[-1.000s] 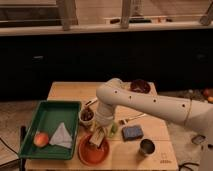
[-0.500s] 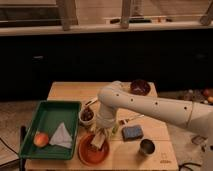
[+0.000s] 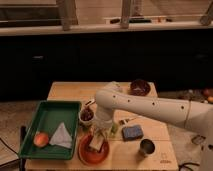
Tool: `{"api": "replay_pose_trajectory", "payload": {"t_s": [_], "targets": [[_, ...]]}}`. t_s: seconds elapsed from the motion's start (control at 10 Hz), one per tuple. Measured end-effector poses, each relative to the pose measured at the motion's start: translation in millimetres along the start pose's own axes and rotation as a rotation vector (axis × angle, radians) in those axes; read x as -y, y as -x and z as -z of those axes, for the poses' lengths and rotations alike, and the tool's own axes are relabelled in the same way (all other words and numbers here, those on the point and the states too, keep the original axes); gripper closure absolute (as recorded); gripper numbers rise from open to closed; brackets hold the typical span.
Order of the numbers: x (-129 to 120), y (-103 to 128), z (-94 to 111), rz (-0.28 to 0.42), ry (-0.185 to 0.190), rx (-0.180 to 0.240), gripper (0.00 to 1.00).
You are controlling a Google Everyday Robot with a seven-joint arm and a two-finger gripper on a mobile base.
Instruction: Wipe red bowl with eraser
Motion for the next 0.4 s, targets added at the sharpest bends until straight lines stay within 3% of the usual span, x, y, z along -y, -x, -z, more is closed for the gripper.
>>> {"api": "replay_pose_trajectory", "payload": {"t_s": [0.4], "targets": [[6,21,-14,0.098,0.033,0.004,1.00]]}}
